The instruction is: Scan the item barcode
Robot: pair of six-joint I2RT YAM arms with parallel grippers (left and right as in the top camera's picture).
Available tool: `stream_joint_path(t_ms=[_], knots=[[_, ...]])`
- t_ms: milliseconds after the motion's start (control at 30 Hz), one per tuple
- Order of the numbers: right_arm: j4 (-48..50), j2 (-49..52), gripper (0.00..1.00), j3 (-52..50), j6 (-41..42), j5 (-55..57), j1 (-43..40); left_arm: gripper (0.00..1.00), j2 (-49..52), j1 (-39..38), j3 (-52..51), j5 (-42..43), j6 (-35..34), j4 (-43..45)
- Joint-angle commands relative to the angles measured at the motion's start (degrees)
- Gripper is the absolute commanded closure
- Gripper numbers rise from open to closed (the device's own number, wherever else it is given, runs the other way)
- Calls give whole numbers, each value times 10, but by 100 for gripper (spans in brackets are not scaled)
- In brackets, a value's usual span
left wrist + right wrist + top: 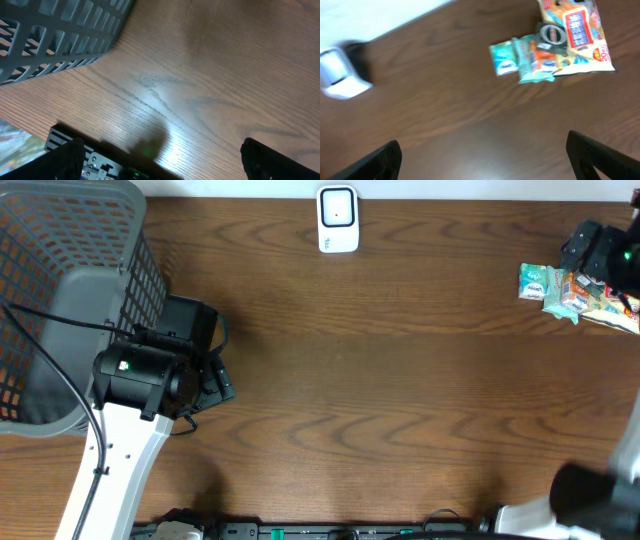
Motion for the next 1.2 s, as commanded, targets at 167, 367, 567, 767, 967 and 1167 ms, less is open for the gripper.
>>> stream_joint_path(t_ms=[167, 367, 567, 767, 967, 1167], knots=[[67, -229, 1, -200, 16, -17, 94, 2, -1, 3, 0, 3, -7, -2], [131, -390, 1, -383, 41, -18, 152, 2, -1, 3, 0, 3, -7, -2], [111, -476, 1, -486, 123, -18, 159, 2, -1, 3, 0, 3, -7, -2], [21, -490, 1, -520, 227, -25, 159, 2, -1, 3, 0, 3, -7, -2], [-39, -489, 1, -523, 227, -25, 159, 2, -1, 3, 0, 3, -7, -2], [-43, -489, 1, -523, 227, -25, 159, 2, -1, 3, 0, 3, -7, -2]])
